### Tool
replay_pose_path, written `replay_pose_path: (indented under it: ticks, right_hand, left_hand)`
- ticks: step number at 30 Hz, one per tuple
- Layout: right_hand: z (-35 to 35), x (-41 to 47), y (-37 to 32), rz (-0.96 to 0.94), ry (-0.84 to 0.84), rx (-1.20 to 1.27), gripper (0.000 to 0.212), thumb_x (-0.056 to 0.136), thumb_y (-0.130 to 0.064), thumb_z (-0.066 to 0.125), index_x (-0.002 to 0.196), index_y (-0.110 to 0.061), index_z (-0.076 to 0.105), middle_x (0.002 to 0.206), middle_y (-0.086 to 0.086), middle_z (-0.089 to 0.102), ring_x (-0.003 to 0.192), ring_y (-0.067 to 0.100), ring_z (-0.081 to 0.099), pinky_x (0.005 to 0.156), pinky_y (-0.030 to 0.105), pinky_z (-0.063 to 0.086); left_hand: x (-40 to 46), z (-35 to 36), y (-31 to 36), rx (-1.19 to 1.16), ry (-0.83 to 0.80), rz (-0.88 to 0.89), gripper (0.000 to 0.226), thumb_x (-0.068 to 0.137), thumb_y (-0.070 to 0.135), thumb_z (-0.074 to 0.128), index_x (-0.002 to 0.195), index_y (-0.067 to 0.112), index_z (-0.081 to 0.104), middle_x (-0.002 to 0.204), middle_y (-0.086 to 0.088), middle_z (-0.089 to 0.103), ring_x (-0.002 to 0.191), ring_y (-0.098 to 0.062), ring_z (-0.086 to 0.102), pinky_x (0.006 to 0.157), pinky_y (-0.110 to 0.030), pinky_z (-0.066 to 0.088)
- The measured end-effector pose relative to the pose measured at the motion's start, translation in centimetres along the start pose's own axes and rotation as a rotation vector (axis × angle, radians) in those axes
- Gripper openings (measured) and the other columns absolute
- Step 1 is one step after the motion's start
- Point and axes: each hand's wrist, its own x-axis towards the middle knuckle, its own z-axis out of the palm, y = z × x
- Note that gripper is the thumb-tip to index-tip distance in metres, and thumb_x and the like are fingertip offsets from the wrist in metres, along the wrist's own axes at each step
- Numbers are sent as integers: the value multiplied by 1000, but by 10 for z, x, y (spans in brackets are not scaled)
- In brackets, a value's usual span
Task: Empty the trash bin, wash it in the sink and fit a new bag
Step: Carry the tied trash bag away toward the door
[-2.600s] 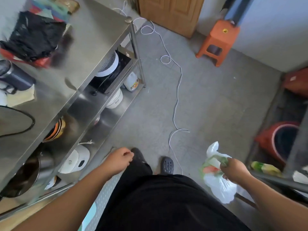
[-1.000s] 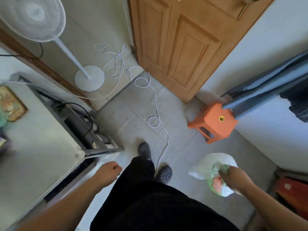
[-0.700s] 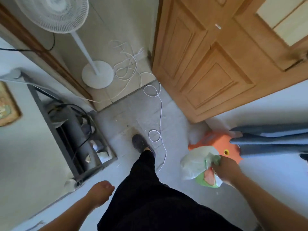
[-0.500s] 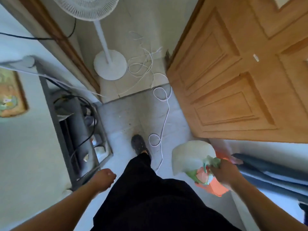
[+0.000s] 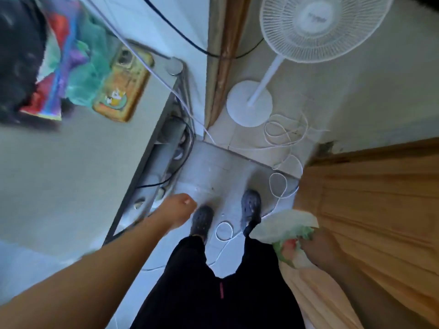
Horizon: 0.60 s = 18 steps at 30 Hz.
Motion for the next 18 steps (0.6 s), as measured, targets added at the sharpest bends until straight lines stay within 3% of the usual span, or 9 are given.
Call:
replay_pose_path:
  ticks: [3,6,8,12,15,18]
  right_hand:
    - [-11,61,-26,-123,-100,-38,13,94,-15,60,87,-11,71,94,14,73,83,25,60,62,27,30]
    - [-17,117,-48,-186,-186,-116,17,93,-37,61,84,-22,63,74,-4,62,68,17,56,56,22,38]
    - [-17,149,-63,-246,-228,-178,23,91,-44,60,78,-25,59,70,-7,58,63,12,53,54,21,40]
    - [2,211,-94,-366,-234,-250,35,89,-30,62,57,-27,48,61,-6,55,70,23,59,51,27,34]
    - [25,260,-121,-444,-202,-289,19,87,-27,62,70,-22,57,84,8,71,84,29,67,63,25,36]
    - [52,307,-145,-549,-177,-368,12,89,-26,59,81,-20,64,95,17,72,90,35,68,67,29,43]
  left_hand:
    - [13,13,-22,-93,48,-107,22,93,21,53,90,1,62,91,-12,62,80,-25,57,72,-37,47]
    - [23,34,-38,-166,121,-183,13,91,18,53,79,13,52,79,-12,50,72,-20,44,67,-33,34]
    - [32,55,-49,-137,145,-221,19,89,19,55,74,9,53,76,-13,54,68,-22,48,64,-31,36]
    - [63,110,-63,-7,86,-267,14,90,32,60,89,19,64,98,-1,69,93,-20,63,76,-29,46]
    - [104,153,-75,3,73,-273,13,92,33,60,92,20,63,107,-4,70,103,-24,62,81,-28,45]
    - [143,192,-88,59,14,-266,23,94,33,56,103,14,65,115,-8,68,109,-28,61,89,-32,47]
